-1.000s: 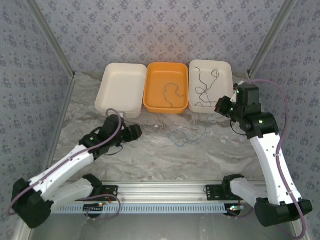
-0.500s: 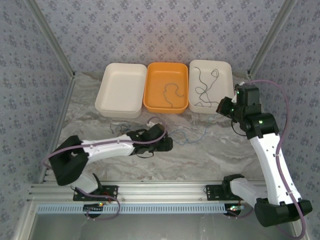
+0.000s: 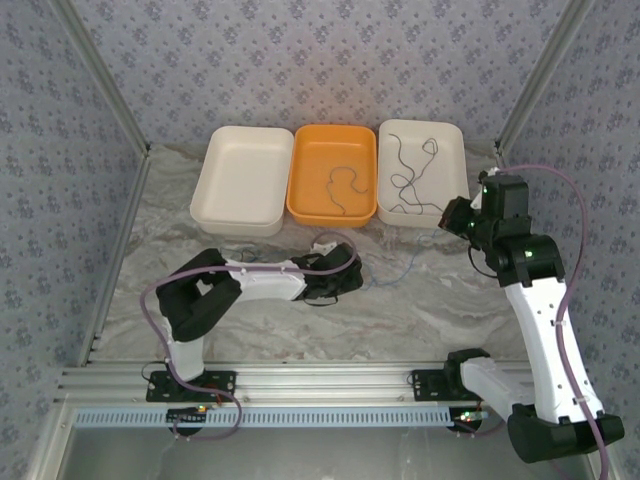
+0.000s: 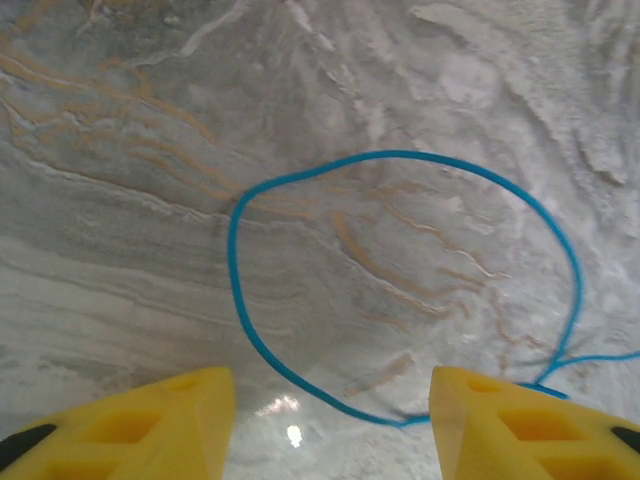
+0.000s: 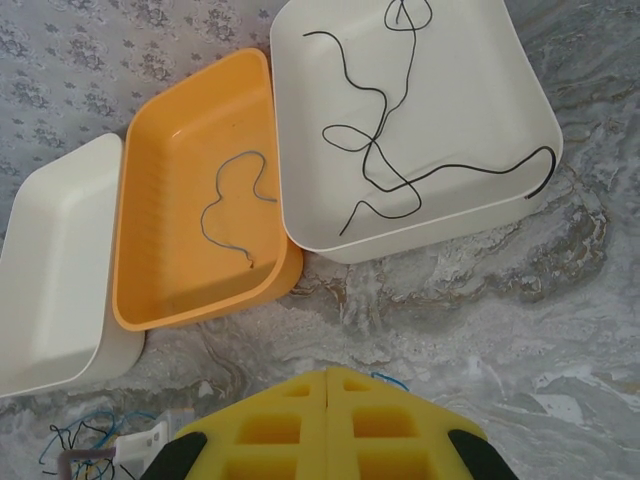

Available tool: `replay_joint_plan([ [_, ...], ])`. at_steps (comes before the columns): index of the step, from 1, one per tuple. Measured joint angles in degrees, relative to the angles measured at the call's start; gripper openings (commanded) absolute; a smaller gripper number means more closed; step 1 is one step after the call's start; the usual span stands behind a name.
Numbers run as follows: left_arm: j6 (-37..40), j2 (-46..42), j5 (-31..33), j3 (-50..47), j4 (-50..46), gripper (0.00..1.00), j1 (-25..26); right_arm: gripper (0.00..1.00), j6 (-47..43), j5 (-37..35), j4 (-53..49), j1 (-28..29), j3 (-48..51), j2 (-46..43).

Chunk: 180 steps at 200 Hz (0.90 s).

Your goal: Untangle the cables

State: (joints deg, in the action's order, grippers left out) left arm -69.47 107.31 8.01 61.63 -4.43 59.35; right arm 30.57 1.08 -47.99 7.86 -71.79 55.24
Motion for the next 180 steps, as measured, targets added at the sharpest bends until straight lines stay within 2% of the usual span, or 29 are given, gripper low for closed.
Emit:
replay_joint_plan([
  [20, -0.72, 0.44, 0.02, 0.46, 0.09, 0.38, -0.48, 0.0, 0.0, 0.33, 0.04, -0.24, 0.42, -0.26],
  [46, -1.57, 1.27, 0.22, 0.46, 0.98, 0.0, -1.25, 0.0, 0.0, 0.81, 0.15, -0.66, 0.57, -0.61],
  [75, -1.05, 0.94, 0.22, -2.01, 4.74, 0.0, -1.9, 0.0, 0.0, 1.7, 0.26, -1.73, 0.42, -0.46],
  [96, 1.09, -3.32, 0.46, -6.58, 4.37, 0.0, -2.03, 0.0, -0.07, 3.15, 1.38, -3.67, -1.66, 1.97],
  [145, 13.07, -20.41, 0.35, -12.98, -6.84, 0.0, -3.13, 0.0, -0.9, 8.13, 9.38, -11.52, -17.33, 15.52],
  [180, 22.23, -27.5, -1.14, -13.68, -13.35, 0.0, -3.1, 0.0, -0.68, 10.97, 18.14, -13.27, -24.0, 22.77],
])
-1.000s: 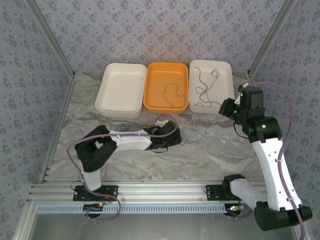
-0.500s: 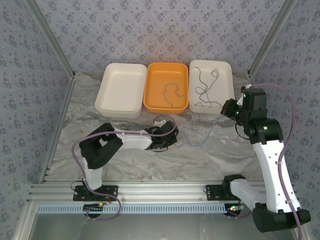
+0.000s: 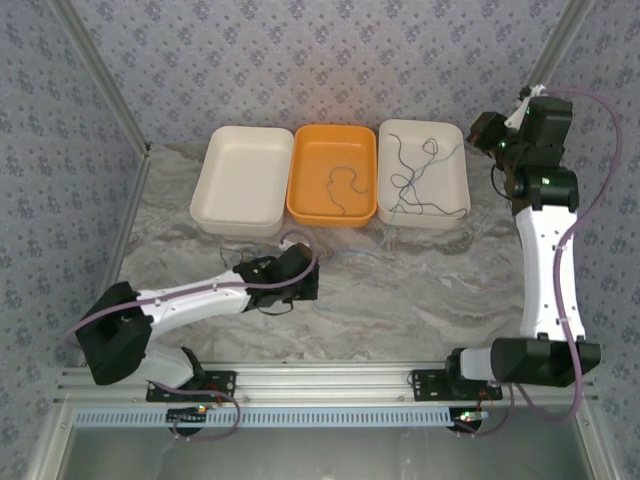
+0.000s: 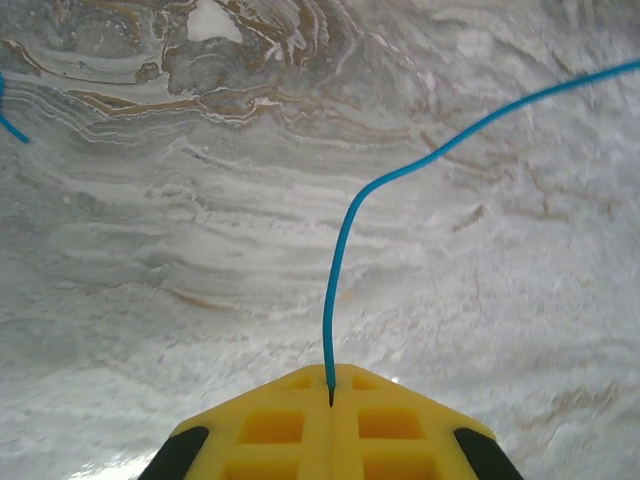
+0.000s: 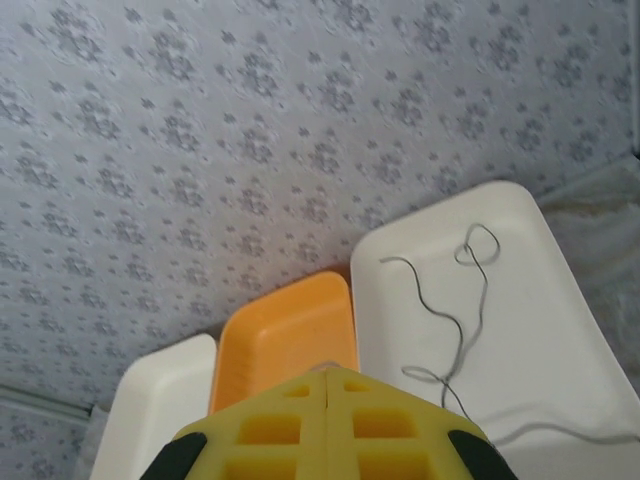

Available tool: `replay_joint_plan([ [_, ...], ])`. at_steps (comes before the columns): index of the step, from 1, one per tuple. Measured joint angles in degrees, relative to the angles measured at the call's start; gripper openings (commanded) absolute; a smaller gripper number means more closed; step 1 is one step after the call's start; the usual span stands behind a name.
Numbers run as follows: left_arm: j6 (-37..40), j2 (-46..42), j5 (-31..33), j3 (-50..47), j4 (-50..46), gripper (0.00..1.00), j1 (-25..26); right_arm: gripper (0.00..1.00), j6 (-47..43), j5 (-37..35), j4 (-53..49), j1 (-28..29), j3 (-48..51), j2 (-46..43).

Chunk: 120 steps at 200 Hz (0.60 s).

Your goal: Untangle the cables

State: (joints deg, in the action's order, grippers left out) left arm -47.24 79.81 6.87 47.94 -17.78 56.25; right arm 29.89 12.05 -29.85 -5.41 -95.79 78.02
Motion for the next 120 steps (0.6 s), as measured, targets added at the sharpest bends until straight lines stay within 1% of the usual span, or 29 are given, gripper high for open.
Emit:
replay_joint_plan([
  [32, 9.09, -1.25, -0.2, 0.42, -5.88, 0.0, 0.2, 0.0, 2.14, 2.05, 7.32, -0.66, -2.36, 5.07],
  [57, 13.81, -0.04, 0.46, 3.54, -11.28, 0.0, 0.94, 0.0, 4.48, 2.99, 11.3, -1.29, -6.1, 8.74],
  [94, 16.09, 2.05, 3.04, 6.73, -14.36, 0.0, 1.51, 0.0, 8.57, 4.74, 16.55, -1.07, -13.16, 14.12],
  [112, 16.2, 1.99, 3.23, 8.2, -14.84, 0.0, 0.59, 0.0, 9.79, 5.22, 19.15, 0.92, -15.37, 16.9],
  [120, 16.22, 1.95, 2.89, 9.77, -14.93, 0.0, -0.81, 0.0, 10.21, 5.57, 20.55, 2.6, -16.04, 18.32],
])
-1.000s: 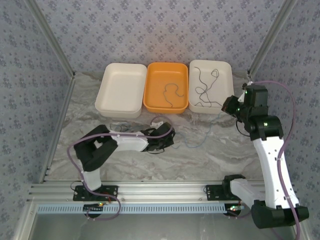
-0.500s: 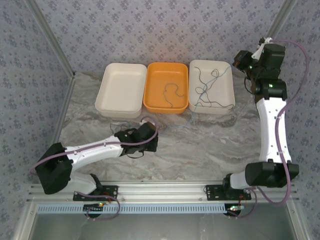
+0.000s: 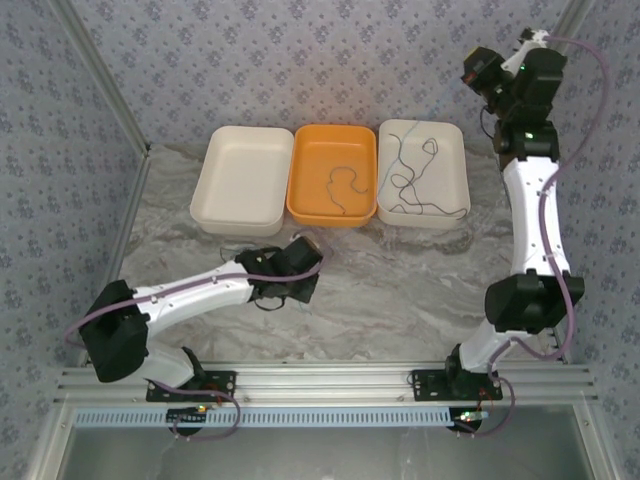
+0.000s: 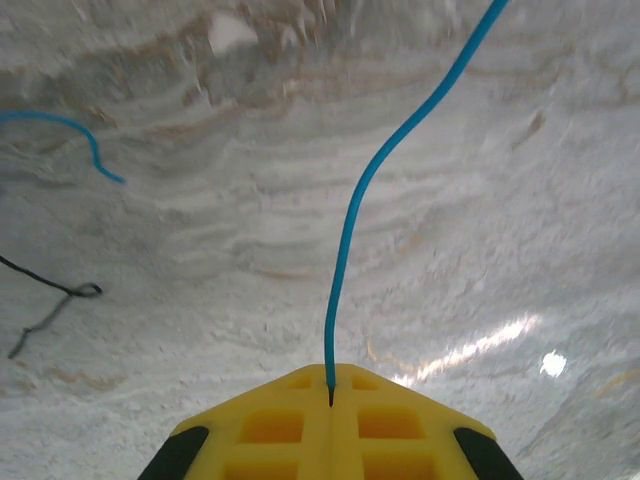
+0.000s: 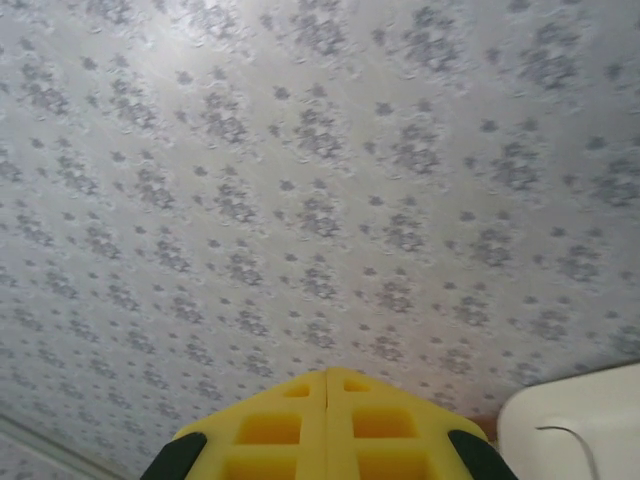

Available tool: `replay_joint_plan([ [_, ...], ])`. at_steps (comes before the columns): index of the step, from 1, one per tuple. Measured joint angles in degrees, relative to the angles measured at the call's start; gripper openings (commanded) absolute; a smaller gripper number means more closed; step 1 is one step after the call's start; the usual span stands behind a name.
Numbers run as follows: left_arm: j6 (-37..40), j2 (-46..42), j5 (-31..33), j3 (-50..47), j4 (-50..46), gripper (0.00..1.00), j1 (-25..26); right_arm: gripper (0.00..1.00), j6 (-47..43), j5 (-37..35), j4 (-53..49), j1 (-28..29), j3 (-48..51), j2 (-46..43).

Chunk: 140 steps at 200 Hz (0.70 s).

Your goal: Untangle the cables

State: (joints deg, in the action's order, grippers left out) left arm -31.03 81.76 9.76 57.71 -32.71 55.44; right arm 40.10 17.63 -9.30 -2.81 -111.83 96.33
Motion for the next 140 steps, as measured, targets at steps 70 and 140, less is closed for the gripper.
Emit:
replay_joint_plan([
  [70, 1.25, 5.81, -6.91, 18.8, 8.55, 0.0, -15.15, 0.0, 7.52, 3.65, 6.64, 9.27, -23.54, 26.97],
  [140, 0.96, 26.51, -9.09, 29.29, 15.34, 0.0, -21.75, 0.0, 13.57, 2.99, 7.15, 12.09, -39.91, 48.48],
])
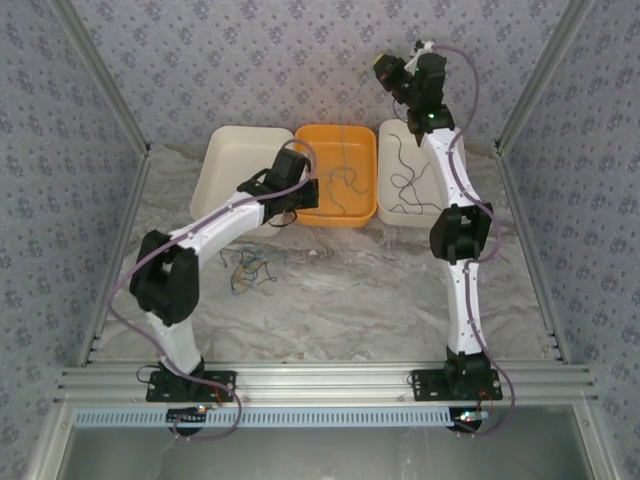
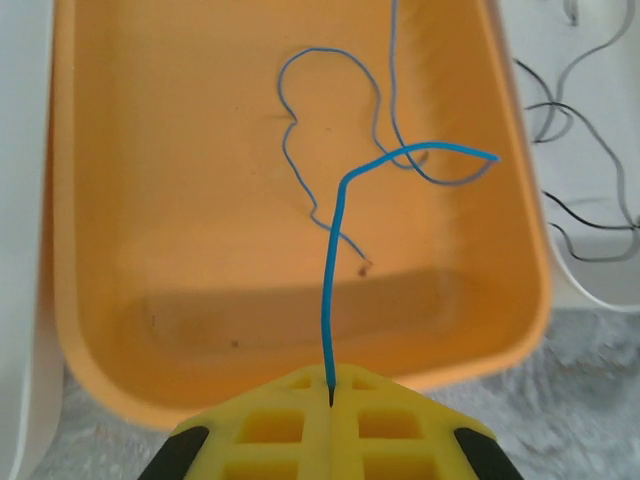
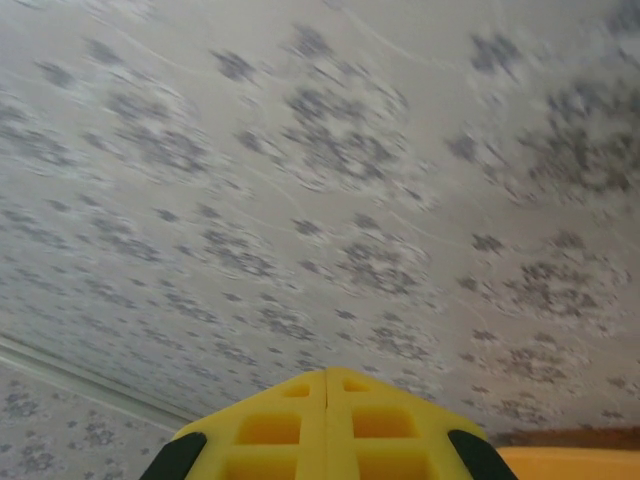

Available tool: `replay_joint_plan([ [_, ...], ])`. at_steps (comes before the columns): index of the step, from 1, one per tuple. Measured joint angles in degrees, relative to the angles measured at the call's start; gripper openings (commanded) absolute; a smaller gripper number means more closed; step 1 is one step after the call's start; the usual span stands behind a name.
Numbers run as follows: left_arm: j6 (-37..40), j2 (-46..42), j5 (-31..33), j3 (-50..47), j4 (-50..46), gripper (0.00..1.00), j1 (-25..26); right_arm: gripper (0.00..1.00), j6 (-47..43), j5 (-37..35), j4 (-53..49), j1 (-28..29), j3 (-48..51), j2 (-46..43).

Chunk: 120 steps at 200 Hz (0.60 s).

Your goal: Untangle the cables

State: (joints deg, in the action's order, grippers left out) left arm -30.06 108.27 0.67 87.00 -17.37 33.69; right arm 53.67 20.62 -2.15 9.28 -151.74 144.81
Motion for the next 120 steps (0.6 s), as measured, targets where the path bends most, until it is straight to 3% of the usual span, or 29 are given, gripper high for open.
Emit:
replay_joint_plan([
  [41, -1.05, 9.46, 0.63, 5.6, 0.42, 0.0, -1.92, 0.0, 1.01, -1.99, 0.55, 1.51, -0.13, 6.97],
  [83, -1.73, 13.09, 2.27, 8.87, -1.4, 0.0, -2.19, 0.0, 0.72, -4.68, -1.44, 3.21, 0.63, 9.73],
  [100, -2.4, 13.09, 2.4, 8.87, -1.99, 0.0, -2.19, 0.19, -0.02, -5.99, -3.28, 3.85, 0.68, 9.73],
  [112, -2.89, 13.09, 2.45, 8.85, -2.51, 0.05, -2.19, 0.34, -1.14, -6.75, -4.76, 4.2, 0.68, 9.73],
  [120, -3.19, 13.07, 2.6, 8.83, -2.58, 0.1, -2.12, 0.39, -1.75, -7.28, -6.23, 4.39, 0.61, 9.73],
])
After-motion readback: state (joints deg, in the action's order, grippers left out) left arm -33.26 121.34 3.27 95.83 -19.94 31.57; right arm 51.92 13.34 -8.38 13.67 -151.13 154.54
